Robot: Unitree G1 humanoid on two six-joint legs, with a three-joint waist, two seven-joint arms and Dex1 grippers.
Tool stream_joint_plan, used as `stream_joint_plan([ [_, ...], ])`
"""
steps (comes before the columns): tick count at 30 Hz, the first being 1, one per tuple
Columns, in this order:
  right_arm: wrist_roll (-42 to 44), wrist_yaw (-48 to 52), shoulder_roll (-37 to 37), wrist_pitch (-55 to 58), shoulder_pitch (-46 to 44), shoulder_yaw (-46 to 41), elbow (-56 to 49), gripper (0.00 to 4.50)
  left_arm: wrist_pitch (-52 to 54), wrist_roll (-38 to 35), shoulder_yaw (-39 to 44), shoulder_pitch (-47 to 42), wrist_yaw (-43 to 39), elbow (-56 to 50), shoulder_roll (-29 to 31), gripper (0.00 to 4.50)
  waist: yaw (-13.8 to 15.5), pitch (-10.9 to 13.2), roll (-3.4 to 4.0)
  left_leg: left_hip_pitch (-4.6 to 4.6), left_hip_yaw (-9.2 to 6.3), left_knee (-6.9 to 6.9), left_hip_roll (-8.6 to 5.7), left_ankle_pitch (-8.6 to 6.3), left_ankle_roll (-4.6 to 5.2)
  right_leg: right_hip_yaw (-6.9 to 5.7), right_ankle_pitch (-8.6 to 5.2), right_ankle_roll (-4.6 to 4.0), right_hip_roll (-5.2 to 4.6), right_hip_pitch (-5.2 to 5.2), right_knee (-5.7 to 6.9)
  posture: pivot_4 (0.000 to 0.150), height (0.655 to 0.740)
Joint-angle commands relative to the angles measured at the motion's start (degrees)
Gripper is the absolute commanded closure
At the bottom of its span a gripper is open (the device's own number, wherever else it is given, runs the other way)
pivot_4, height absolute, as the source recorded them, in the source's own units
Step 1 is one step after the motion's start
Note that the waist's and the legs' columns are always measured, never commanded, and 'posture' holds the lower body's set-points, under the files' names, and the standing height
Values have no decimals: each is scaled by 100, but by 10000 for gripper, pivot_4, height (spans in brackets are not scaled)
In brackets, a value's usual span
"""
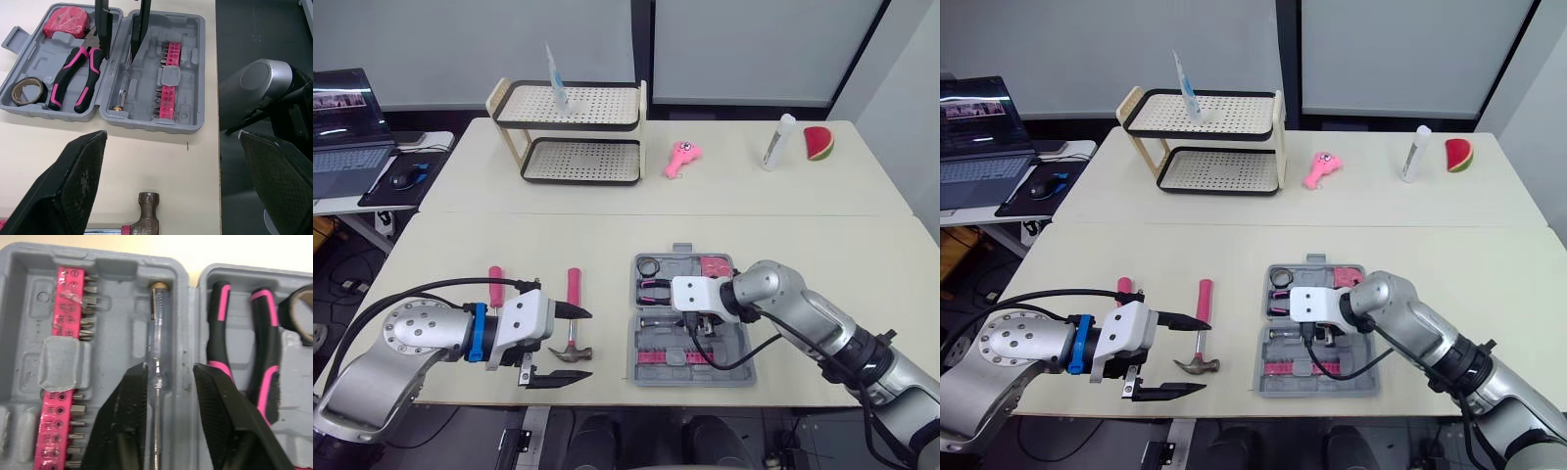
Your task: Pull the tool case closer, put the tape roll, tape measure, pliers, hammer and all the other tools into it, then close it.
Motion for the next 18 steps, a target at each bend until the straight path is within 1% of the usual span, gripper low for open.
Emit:
stream_joint_plan([
  [1, 168, 41, 11, -150, 2, -357, -362, 20273, -26, -34, 79, -11, 51, -194, -2, 0, 1, 0, 0, 0, 0, 0, 0, 0, 0, 0, 0, 0, 0, -1, 0, 1500, 7290],
  [3, 300, 123, -32, -236, 84, -466, -504, 16808, -15, -42, 89, -5, 58, -203, -6, 0, 1, 0, 0, -1, 0, 0, 0, 0, 0, 0, 0, 0, 0, -1, 0, 1500, 7290],
  [4, 334, 142, -57, -257, 124, -498, -549, 16808, -12, -45, 91, -3, 60, -205, -7, 0, 1, 0, 0, -1, 0, 0, 0, 0, 0, 0, 0, 0, 0, -1, 0, 1500, 7290],
  [6, 341, 123, -112, -353, 256, -570, -592, 21480, -4, -58, 99, -10, 60, -199, -9, 0, 1, 0, 0, -1, 0, 0, 0, 0, 0, 0, 0, 0, 0, 0, 0, 1500, 7290],
  [10, 285, 115, -151, -461, 406, -554, -581, 28042, 23, -80, 87, -52, 77, -190, -26, 0, 1, 0, 0, 0, 1, 0, 0, 0, 0, 1, 0, 0, 0, 0, 1, 1500, 7290],
  [18, 82, -76, 46, -443, 507, -406, -297, 40402, 9, -94, 82, -43, 106, -177, -28, 0, 0, 0, -1, -1, 0, 0, 2, 0, 0, 1, 0, 0, 1, -1, 2, 1500, 7290],
])
